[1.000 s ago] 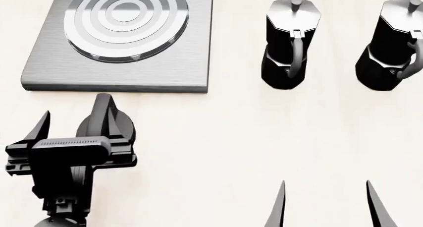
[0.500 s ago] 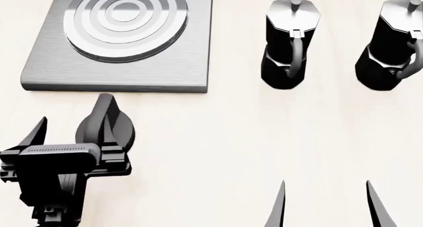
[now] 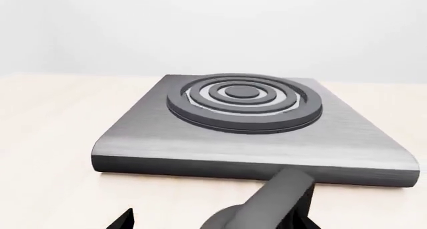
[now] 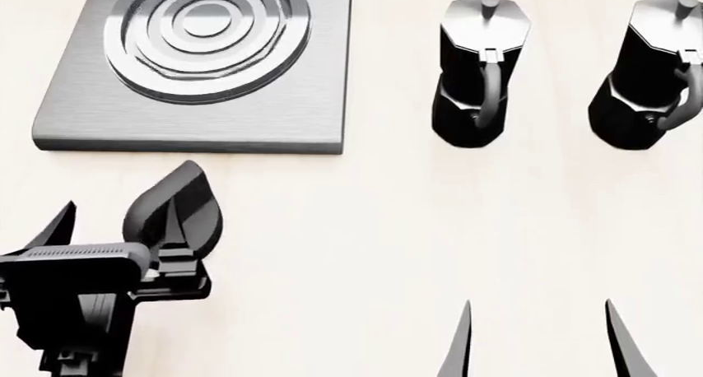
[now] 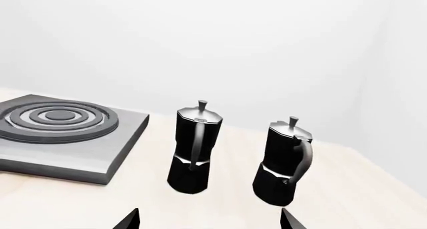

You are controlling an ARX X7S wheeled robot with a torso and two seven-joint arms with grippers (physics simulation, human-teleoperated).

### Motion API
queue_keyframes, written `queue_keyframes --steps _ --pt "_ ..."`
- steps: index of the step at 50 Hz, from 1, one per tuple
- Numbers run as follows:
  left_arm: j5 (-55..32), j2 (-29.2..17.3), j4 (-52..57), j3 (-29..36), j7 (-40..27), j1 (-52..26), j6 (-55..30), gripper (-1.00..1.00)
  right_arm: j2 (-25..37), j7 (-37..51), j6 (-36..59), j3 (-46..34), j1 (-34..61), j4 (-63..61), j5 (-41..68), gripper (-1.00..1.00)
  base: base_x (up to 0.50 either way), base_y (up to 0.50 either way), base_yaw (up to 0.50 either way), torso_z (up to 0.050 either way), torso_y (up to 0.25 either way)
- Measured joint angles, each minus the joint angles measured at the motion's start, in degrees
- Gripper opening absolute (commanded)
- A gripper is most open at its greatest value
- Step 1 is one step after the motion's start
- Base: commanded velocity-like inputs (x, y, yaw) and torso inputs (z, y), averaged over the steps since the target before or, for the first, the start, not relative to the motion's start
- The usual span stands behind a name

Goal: Turn off the stove.

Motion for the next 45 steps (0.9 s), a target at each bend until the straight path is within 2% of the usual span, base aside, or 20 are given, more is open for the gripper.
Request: queue_keyframes --steps 11,19,33,45 --pt "-3.9 -2.2 5.5 -1.2 -1.3 2.7 -2.8 1.0 0.1 0.2 0.0 -0.2 0.1 0.1 0.0 1.0 0.0 0.0 0.0 0.0 0.002" --pt "-3.9 -4.4 9.8 -4.6 -3.7 2.9 -4.0 1.0 0.3 0.3 -0.1 -0.2 0.1 0.2 0.1 1.0 0.0 0.0 0.0 0.0 0.001" --pt "-3.7 -5.1 9.1 -7.2 -5.0 1.2 -4.1 1.0 0.5 0.5 -0.2 -0.4 0.1 0.3 0.3 1.0 0.0 0.0 0.0 0.0 0.0" --pt "-8.3 -7.2 14.1 -8.6 -4.2 2.5 -7.6 1.0 0.7 0.3 0.1 -0.3 1.8 0.9 0.8 1.0 0.0 0.0 0.0 0.0 0.0"
